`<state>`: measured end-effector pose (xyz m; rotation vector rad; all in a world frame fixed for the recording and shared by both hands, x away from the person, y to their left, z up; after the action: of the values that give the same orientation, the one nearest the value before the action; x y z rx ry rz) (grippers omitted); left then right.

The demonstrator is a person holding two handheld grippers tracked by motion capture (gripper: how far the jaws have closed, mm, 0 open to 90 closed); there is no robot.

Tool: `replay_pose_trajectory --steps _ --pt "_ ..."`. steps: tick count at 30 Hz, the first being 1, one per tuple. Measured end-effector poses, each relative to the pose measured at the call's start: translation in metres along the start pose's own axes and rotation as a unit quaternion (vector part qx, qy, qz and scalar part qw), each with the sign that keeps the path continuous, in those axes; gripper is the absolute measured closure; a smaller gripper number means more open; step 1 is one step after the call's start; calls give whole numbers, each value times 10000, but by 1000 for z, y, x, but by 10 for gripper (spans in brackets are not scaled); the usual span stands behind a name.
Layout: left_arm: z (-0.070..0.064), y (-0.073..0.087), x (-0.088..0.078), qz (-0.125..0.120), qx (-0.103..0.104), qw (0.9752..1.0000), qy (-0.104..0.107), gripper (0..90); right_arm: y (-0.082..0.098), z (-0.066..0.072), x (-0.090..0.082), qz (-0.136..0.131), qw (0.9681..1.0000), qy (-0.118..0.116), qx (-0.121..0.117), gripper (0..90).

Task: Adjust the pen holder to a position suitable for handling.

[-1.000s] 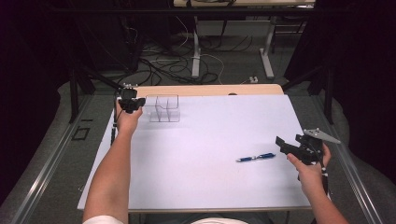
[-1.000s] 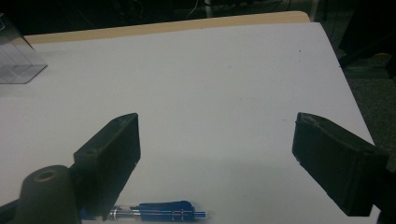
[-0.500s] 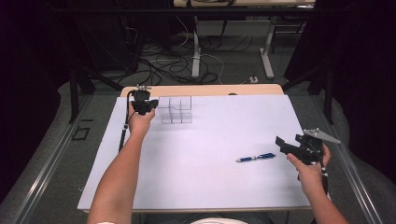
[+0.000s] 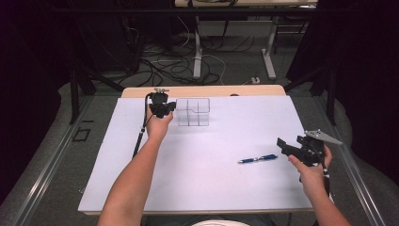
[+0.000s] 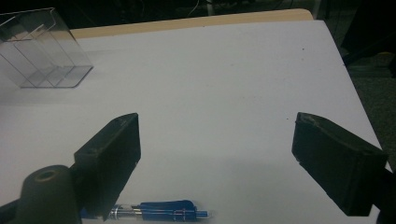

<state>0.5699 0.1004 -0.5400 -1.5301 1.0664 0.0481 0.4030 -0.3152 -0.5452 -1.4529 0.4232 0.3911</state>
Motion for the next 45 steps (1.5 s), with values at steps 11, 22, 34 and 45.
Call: replay_pose_trajectory --steps 11,22,34,45 --pt "-28 -2 17 9 128 9997 220 900 0 0 0 1 10000 -38 -5 151" --pt "-27 -2 8 57 83 9996 265 754 0 -1 1 -34 10000 -44 -24 151" --pt "-36 -7 -18 -245 80 9982 534 537 0 2 1 -24 10000 -53 -56 155" --pt "-48 4 -41 -342 379 9972 546 431 -1 7 0 -14 9998 -81 -205 169"
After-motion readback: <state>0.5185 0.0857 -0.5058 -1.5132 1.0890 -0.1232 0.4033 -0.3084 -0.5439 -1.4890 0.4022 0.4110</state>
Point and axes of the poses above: each handheld gripper's, and its own axes: x roughly forward along the jaws, y roughly out of its underside, z roughly to its left, the point moved 8 cm from there along x, roughly forward along the jaws, and after that the axes turned 14 degrees about y, right-handed, at the moved point
